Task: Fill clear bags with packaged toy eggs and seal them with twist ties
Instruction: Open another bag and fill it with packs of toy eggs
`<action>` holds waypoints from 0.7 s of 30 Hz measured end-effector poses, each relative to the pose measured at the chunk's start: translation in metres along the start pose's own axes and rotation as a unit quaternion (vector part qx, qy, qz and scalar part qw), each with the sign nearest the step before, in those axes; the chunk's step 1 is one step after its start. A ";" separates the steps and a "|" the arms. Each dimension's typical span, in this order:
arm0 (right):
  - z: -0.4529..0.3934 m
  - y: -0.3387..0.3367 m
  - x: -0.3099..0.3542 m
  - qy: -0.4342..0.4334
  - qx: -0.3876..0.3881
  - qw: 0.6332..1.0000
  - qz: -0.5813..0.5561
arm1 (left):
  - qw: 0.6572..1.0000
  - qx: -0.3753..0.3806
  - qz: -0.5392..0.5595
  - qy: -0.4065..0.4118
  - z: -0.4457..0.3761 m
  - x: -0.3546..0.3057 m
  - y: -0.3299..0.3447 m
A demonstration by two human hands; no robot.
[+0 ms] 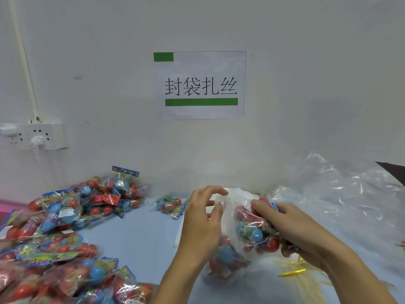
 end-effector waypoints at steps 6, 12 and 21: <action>0.004 0.003 0.004 0.002 0.008 0.999 0.033 | 0.999 -0.016 -0.023 0.030 0.001 -0.006 -0.003; 0.005 -0.010 0.017 -0.081 -0.139 0.984 0.073 | 1.000 -0.003 -0.008 0.025 0.001 -0.007 -0.002; 0.002 -0.005 0.018 -0.123 -0.247 0.961 -0.003 | 0.983 -0.051 -0.172 -0.041 0.001 0.006 -0.009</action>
Point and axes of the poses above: each hand's wrist, its own z-axis away from the middle knuckle, its own y-axis out of the palm, x = y × z, the point moved 7 cm from there along -z, towards the middle knuckle
